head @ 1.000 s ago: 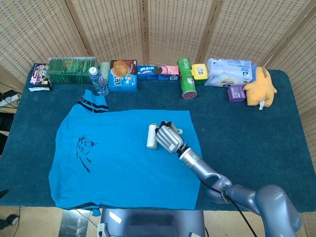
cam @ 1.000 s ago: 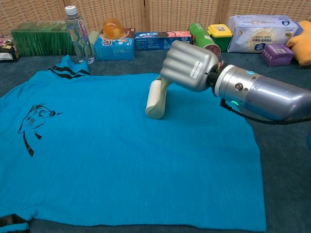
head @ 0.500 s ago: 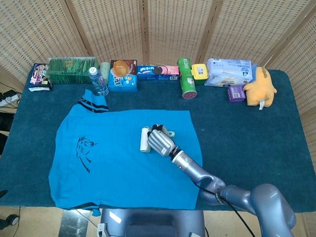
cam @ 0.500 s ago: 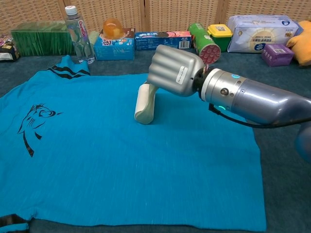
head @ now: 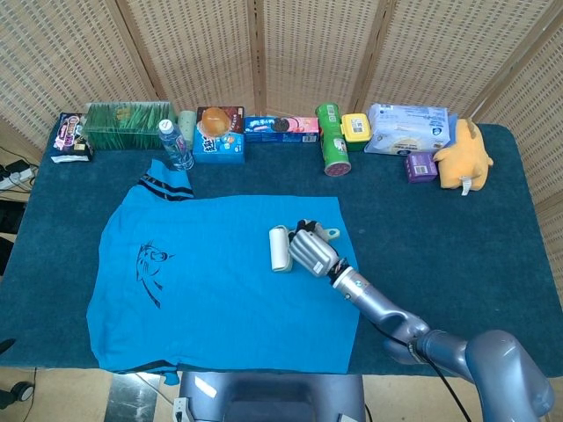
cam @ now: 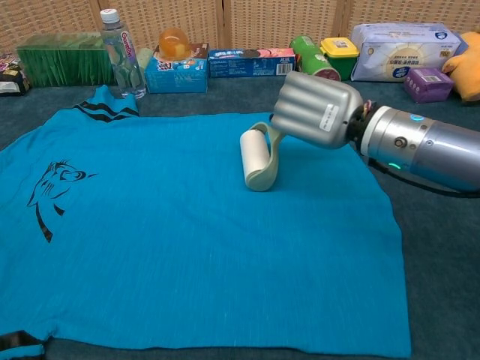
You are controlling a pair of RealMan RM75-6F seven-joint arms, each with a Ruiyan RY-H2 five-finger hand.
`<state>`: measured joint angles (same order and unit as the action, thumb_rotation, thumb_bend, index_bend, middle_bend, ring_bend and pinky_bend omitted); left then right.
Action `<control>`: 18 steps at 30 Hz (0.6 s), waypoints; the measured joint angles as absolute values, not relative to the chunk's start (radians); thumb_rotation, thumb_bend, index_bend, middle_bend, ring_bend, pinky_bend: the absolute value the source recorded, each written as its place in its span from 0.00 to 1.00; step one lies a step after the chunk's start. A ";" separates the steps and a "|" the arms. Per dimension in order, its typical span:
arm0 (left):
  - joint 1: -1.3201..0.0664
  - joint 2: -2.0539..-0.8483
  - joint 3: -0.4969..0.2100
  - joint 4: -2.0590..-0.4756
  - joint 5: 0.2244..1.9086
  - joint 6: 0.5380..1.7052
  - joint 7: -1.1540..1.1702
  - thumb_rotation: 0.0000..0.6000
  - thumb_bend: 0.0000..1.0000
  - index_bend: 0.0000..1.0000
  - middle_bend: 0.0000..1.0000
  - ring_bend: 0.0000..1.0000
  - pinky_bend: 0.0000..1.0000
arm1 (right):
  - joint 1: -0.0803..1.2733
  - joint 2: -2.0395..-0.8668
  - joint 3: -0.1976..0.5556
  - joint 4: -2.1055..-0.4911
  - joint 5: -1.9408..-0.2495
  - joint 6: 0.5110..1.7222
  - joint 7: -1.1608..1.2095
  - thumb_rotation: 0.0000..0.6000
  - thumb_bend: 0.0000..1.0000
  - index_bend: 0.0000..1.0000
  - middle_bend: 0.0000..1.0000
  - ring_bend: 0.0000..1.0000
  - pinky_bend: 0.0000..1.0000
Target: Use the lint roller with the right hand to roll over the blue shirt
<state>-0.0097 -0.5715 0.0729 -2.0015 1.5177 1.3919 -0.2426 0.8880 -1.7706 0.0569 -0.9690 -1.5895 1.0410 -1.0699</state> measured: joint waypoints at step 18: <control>-0.002 -0.575 0.082 -2.009 1.540 1.405 -0.228 1.00 0.12 0.00 0.00 0.00 0.04 | 0.801 -1.734 -0.024 -0.801 -1.668 1.131 -0.951 1.00 1.00 0.62 0.64 0.61 1.00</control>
